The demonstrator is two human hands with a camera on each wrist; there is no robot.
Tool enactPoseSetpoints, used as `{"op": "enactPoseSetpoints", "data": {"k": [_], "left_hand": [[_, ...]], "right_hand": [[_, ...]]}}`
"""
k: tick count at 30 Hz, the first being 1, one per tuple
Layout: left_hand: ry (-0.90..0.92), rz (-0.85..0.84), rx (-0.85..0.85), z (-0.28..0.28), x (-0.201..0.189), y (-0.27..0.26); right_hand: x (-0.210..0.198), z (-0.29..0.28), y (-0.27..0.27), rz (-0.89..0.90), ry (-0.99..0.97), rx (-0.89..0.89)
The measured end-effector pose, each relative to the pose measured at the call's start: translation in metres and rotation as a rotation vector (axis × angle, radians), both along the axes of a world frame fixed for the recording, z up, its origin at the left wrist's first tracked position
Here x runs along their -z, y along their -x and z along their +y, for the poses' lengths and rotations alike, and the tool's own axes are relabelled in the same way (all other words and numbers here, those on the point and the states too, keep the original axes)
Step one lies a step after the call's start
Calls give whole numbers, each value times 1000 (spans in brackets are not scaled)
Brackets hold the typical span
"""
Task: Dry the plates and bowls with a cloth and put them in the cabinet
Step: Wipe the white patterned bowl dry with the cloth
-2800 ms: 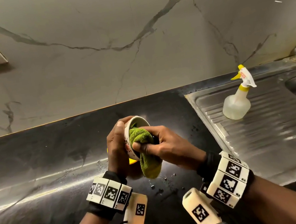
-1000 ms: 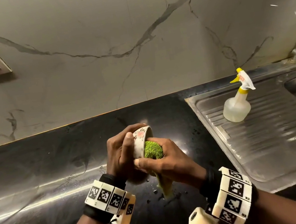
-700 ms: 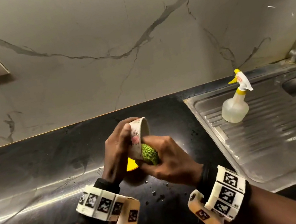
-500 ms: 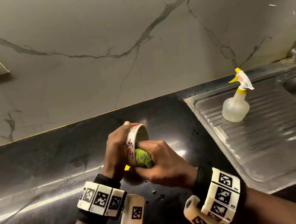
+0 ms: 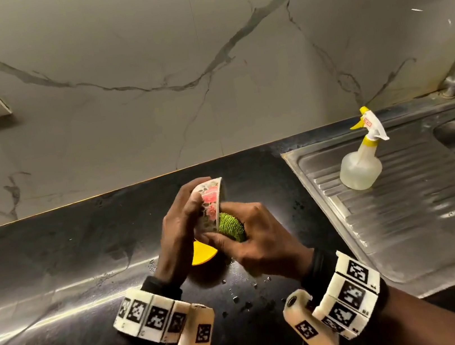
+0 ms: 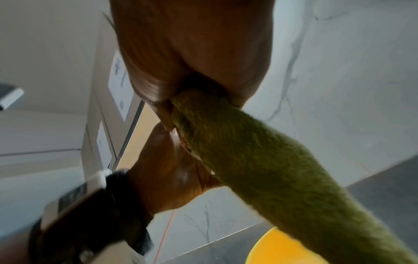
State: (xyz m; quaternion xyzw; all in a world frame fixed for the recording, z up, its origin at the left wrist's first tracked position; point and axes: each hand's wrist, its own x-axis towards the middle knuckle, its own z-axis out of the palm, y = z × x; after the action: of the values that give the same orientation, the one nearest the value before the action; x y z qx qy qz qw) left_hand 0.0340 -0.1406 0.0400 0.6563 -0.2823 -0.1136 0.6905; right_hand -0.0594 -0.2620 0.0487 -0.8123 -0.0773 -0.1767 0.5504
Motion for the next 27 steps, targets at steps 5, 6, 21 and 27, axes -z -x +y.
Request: {"op": "enactPoseSetpoints", "data": {"k": [5,6,21,27], "left_hand": [[63,138,-51,-2,-4,-2],[90,102,-53,-1,-2,0],[-82,78,50,6,-6,-8],[37,56,-61,5,0,1]], "right_hand": [[1,12,3,37,38,-43],[-1,14,3,83,-41,-48],[-5,2,3,-4,229,-65],[-7,16,5,109,44,-48]]}}
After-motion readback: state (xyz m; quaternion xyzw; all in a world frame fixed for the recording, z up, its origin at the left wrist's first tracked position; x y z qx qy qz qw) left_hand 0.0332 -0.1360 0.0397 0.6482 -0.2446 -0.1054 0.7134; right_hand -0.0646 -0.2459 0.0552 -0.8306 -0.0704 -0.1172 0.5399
